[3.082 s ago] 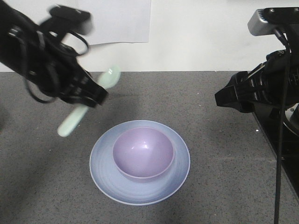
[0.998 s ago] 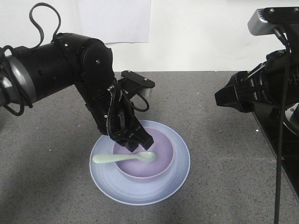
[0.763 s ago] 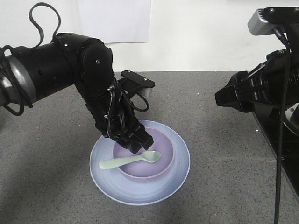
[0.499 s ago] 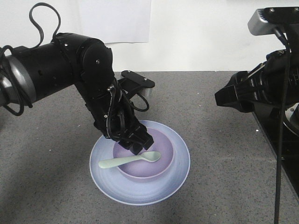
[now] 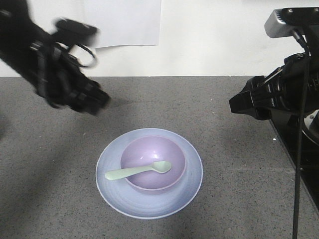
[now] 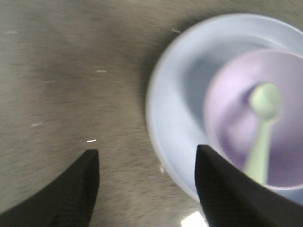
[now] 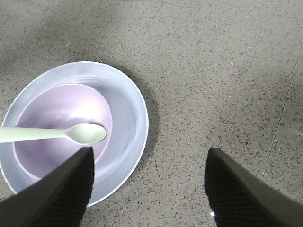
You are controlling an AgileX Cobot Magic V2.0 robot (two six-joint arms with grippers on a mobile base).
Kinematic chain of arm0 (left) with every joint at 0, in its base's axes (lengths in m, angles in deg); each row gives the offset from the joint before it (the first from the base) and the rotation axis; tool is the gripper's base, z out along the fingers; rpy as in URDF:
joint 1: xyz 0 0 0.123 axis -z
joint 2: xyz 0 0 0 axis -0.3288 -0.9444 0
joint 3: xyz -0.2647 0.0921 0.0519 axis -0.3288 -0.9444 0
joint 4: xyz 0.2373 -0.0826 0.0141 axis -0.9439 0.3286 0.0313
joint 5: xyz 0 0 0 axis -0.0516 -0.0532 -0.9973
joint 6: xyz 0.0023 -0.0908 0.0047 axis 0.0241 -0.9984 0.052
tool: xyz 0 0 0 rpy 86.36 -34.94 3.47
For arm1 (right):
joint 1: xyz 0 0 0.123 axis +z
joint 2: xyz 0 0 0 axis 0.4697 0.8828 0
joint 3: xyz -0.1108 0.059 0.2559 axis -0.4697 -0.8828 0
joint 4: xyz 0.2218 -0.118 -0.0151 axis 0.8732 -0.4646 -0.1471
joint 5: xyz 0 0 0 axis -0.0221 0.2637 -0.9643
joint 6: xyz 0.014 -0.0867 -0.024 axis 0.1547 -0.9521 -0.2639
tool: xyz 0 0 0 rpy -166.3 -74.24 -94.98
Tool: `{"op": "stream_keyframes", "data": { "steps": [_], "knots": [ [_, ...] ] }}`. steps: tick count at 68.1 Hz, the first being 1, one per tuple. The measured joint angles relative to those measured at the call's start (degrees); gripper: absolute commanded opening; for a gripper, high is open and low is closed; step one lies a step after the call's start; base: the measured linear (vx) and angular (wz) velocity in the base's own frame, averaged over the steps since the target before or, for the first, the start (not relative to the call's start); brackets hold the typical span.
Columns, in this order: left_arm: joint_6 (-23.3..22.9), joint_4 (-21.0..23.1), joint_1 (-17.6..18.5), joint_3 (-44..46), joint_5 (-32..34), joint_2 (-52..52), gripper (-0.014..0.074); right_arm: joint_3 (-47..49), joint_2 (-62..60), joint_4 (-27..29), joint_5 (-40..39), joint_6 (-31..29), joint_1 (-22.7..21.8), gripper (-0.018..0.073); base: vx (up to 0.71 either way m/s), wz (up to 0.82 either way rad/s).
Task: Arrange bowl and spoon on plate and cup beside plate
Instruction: 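Raise the left gripper away from the bowl toward the paper cup, then lower the open left gripper around the brown paper cup and close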
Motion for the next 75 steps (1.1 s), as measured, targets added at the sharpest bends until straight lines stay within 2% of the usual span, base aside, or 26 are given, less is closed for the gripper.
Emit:
{"op": "stream_keyframes", "data": {
  "steps": [20, 30, 47, 48, 58, 75],
  "knots": [
    [-2.19, -8.80, -14.15, 0.00, -0.51, 9.86, 0.0435, 0.00, 0.00, 0.00, 0.00, 0.00, 0.00, 0.0490, 0.00, 0.00],
    [-2.24, -9.30, -21.05, 0.00, -0.55, 13.12, 0.0435, 0.00, 0.00, 0.00, -0.07, -0.05, 0.00, 0.0490, 0.00, 0.00],
    [-2.39, -9.37, -29.71, -1.36, -1.05, 14.28, 0.0435, 0.00, 0.00, 0.00, -0.21, -0.05, 0.00, 0.0490, 0.00, 0.00],
    [-6.50, -11.53, -35.19, -7.01, -0.99, 14.19, 0.0435, 0.00, 0.00, 0.00, -0.23, -0.05, 0.00, 0.0490, 0.00, 0.00],
    [-8.73, -12.95, -37.63, -10.40, -0.93, 14.15, 0.0435, 0.00, 0.00, 0.00, -0.23, -0.05, 0.00, 0.0490, 0.00, 0.00],
    [-9.34, -12.96, -37.83, -13.21, -0.79, 14.15, 0.0435, 0.00, 0.00, 0.00, -0.41, -0.21, 0.00, 0.0490, 0.00, 0.00]
  ]
}}
